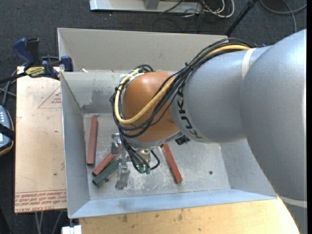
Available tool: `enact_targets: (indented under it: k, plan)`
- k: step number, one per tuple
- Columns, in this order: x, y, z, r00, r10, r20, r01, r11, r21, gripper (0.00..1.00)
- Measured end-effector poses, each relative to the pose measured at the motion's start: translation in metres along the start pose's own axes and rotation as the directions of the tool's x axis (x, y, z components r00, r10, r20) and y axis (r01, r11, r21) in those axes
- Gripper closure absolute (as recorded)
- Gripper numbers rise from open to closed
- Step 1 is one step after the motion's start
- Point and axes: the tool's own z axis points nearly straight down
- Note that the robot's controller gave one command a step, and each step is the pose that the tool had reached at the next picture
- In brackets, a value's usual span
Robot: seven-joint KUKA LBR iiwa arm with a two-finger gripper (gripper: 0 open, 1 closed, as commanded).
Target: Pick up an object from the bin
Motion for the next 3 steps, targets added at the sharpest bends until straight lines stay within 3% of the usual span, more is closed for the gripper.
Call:
enact_targets:
  k: [1, 2, 3]
  plan:
    - [-0.002, -0.001, -0.004, 1.000, 0.004, 0.007, -0.004, 1.000, -0.002, 0.00]
    - [-0.016, 0.012, 0.032, 0.986, -0.168, 0.017, 0.168, 0.986, -0.001, 0.00]
    - [-0.018, 0.017, 0.076, 0.955, -0.297, 0.006, 0.297, 0.955, 0.001, 0.00]
